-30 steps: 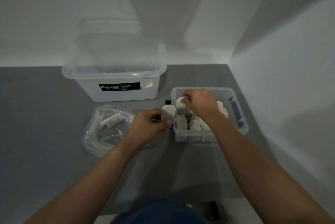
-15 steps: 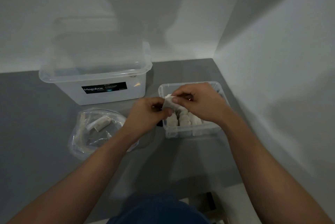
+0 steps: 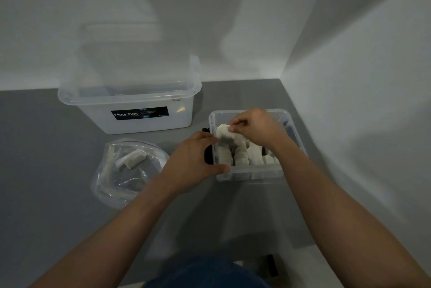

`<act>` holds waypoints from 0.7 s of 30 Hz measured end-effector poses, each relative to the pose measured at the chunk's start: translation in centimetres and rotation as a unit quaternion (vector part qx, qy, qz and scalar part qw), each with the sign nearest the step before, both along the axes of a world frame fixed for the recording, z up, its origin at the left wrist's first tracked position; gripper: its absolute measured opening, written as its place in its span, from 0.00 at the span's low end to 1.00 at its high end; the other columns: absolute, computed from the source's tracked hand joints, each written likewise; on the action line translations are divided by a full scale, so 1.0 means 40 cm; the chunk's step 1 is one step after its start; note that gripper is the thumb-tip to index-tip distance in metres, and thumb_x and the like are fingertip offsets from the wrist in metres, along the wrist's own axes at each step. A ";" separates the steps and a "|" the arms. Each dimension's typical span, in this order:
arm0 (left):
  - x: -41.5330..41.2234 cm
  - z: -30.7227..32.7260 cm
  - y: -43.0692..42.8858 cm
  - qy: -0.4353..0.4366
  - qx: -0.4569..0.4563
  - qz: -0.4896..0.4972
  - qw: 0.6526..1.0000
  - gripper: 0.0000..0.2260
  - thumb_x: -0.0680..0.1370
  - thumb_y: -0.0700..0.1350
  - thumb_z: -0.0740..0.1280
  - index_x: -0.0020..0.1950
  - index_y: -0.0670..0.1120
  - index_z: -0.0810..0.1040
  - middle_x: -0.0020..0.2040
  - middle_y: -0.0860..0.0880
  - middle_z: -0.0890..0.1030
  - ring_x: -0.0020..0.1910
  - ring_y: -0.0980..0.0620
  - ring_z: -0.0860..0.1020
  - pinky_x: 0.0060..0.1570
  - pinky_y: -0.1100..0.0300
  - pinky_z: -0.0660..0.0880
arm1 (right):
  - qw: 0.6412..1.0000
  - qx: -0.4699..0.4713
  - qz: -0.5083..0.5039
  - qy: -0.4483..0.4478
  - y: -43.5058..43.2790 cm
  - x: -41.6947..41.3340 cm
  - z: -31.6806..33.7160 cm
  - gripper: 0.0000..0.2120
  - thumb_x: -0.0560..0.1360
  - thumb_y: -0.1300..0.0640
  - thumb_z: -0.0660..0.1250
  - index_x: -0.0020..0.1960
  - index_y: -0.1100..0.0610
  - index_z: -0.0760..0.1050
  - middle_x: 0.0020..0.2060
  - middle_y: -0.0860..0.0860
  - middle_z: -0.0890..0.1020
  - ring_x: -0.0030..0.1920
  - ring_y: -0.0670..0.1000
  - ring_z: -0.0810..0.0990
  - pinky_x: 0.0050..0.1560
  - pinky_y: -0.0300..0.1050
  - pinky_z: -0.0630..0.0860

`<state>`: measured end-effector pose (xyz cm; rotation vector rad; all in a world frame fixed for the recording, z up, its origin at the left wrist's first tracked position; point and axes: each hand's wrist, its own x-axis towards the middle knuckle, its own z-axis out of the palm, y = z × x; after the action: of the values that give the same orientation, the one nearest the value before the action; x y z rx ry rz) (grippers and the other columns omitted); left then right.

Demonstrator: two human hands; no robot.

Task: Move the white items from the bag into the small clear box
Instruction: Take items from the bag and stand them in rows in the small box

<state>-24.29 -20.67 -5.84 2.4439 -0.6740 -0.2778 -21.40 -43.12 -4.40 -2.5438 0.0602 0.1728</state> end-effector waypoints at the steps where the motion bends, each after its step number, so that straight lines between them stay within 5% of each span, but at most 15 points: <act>1: -0.001 0.002 -0.001 0.000 0.003 -0.001 1.000 0.37 0.69 0.65 0.75 0.74 0.51 0.72 0.73 0.52 0.71 0.66 0.53 0.74 0.59 0.65 0.65 | 1.000 -0.010 0.011 0.013 0.011 0.012 -0.021 0.08 0.77 0.52 0.73 0.54 0.52 0.86 0.49 0.46 0.87 0.47 0.45 0.82 0.51 0.38 0.77; 4: -0.003 0.005 -0.005 0.003 0.012 0.000 1.000 0.38 0.69 0.66 0.75 0.75 0.51 0.71 0.74 0.53 0.70 0.69 0.53 0.72 0.63 0.62 0.67 | 0.994 -0.100 0.035 0.034 0.037 0.041 -0.078 0.07 0.79 0.51 0.70 0.52 0.50 0.86 0.47 0.48 0.86 0.44 0.49 0.83 0.53 0.48 0.81; 9: 0.002 -0.001 -0.004 0.000 0.016 -0.003 1.000 0.38 0.70 0.66 0.74 0.76 0.51 0.71 0.74 0.52 0.70 0.69 0.53 0.71 0.63 0.61 0.68 | 0.975 -0.218 0.035 0.004 0.056 0.043 -0.089 0.10 0.79 0.45 0.67 0.53 0.49 0.83 0.47 0.50 0.85 0.44 0.53 0.82 0.49 0.47 0.79; 16: -0.013 -0.018 0.058 -0.022 -0.051 0.001 0.998 0.28 0.75 0.61 0.73 0.71 0.51 0.76 0.70 0.51 0.74 0.67 0.52 0.74 0.65 0.58 0.72 | 0.980 -0.047 -0.076 -0.176 0.085 -0.078 0.055 0.12 0.79 0.45 0.69 0.55 0.51 0.84 0.47 0.46 0.85 0.42 0.45 0.81 0.47 0.40 0.77; 21: -0.019 -0.063 0.244 -0.135 -0.099 0.159 0.973 0.11 0.73 0.49 0.77 0.54 0.51 0.83 0.64 0.49 0.77 0.64 0.47 0.74 0.62 0.53 0.73 | 0.940 0.108 -0.091 -0.312 0.254 -0.165 0.046 0.08 0.79 0.52 0.71 0.56 0.54 0.83 0.48 0.46 0.82 0.43 0.42 0.80 0.46 0.31 0.75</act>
<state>-25.06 -10.89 -8.37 2.3683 -0.3873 0.2415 -28.00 -32.97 -2.57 -2.2456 0.0255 -0.6630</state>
